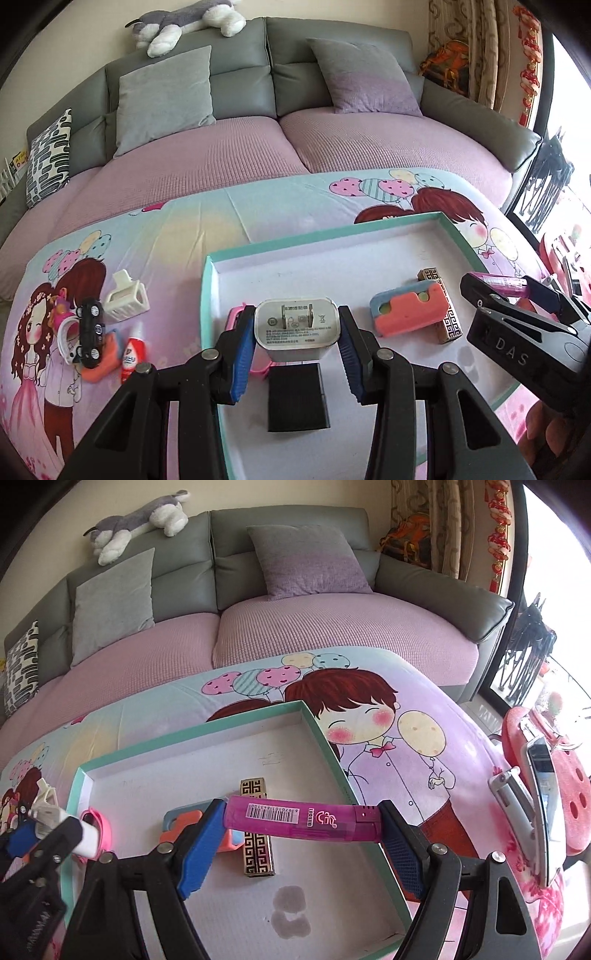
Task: Organize rigid objects
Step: 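Carry the white charger and pink lighter into the tray and open both tools, then move both tools back toward the remaining items, then grasp the white cable loop with the left tool while the right tool grasps the black toy car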
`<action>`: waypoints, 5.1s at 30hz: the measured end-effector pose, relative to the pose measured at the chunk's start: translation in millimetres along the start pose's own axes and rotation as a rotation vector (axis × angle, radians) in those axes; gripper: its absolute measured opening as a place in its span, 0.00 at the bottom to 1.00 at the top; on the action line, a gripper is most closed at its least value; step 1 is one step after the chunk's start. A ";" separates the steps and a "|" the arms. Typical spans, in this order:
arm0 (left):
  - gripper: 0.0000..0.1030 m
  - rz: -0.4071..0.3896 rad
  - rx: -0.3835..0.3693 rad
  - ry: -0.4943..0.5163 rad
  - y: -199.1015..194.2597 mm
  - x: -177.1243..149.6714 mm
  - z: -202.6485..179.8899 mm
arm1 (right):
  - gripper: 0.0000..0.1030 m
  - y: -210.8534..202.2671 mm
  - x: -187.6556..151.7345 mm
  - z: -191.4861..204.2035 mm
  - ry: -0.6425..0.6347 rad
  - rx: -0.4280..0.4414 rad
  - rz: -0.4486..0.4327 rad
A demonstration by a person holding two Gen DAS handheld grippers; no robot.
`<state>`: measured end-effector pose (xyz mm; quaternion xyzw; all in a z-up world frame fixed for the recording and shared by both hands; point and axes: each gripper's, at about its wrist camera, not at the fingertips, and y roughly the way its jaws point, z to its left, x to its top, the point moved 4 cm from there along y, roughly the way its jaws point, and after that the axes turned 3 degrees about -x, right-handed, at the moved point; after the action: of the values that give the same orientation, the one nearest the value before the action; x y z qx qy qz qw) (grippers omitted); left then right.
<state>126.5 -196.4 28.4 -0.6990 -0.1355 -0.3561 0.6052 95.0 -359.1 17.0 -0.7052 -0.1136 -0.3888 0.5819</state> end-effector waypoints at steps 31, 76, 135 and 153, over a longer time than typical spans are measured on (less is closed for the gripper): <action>0.44 0.055 0.060 -0.021 26.4 -8.7 -2.9 | 0.81 22.2 -26.8 20.1 -0.215 0.042 0.190; 0.93 -0.013 0.230 -0.232 -6.9 -4.4 82.2 | 1.00 -4.5 -12.5 50.3 -0.237 0.131 0.025; 0.93 -0.003 0.301 -0.746 -19.9 -101.1 313.8 | 0.66 -37.7 -48.2 316.0 -0.392 0.635 0.056; 0.93 0.011 0.332 -0.601 7.6 -82.1 304.3 | 0.46 -3.8 -41.9 347.2 -0.309 0.738 0.219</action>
<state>174.5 108.5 -35.9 -0.6654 -0.3601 -0.1041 0.6455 209.0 -30.0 -15.8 -0.5071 -0.2559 -0.1473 0.8097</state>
